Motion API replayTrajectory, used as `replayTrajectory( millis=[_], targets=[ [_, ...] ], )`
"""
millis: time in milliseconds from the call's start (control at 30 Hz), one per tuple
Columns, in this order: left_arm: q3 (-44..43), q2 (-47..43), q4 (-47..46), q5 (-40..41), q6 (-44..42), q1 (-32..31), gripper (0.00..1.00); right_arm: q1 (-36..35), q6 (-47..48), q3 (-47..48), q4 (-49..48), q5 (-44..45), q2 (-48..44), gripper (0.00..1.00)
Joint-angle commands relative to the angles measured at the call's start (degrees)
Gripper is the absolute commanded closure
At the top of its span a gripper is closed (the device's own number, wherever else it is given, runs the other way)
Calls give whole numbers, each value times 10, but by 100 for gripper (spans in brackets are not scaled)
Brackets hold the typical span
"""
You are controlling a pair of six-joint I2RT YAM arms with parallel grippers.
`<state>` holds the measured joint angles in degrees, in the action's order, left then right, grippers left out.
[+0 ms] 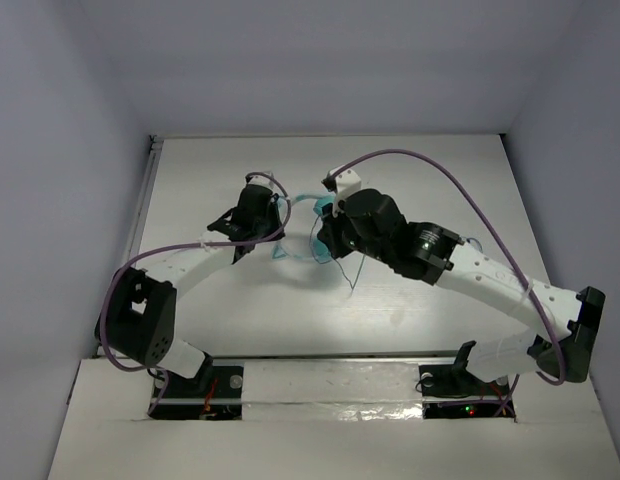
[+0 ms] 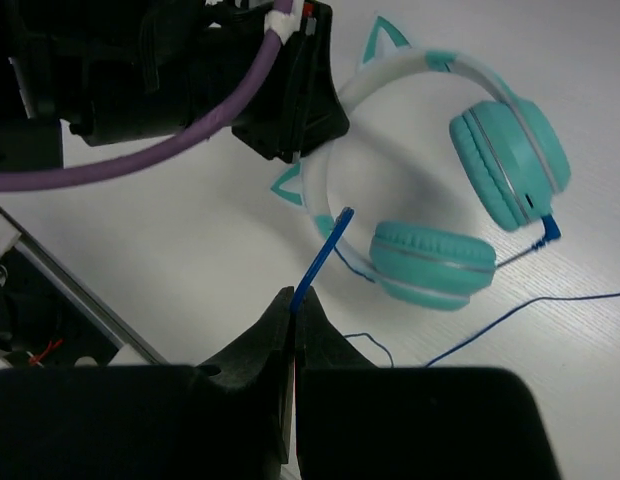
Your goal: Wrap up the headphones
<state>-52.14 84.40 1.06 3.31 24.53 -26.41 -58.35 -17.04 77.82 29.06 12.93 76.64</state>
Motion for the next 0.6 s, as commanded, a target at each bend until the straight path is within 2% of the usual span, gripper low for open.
replayTrajectory(
  millis=[0,267,467,567],
  targets=[
    [-13,-42,-48,-53,-31,-33,100,19,20,-5,-13,-44,6,100],
    [-18,-60,-11,-75,-48,-55,100,81,25,-5,6,-16,9,100],
    [-66,-71,70,-69,-68,-55,100,104,20,-14,29,38,-7,100],
    [-95,-64,148,-2,-87,-55,100,104,11,-17,38,27,-18,100]
  ],
)
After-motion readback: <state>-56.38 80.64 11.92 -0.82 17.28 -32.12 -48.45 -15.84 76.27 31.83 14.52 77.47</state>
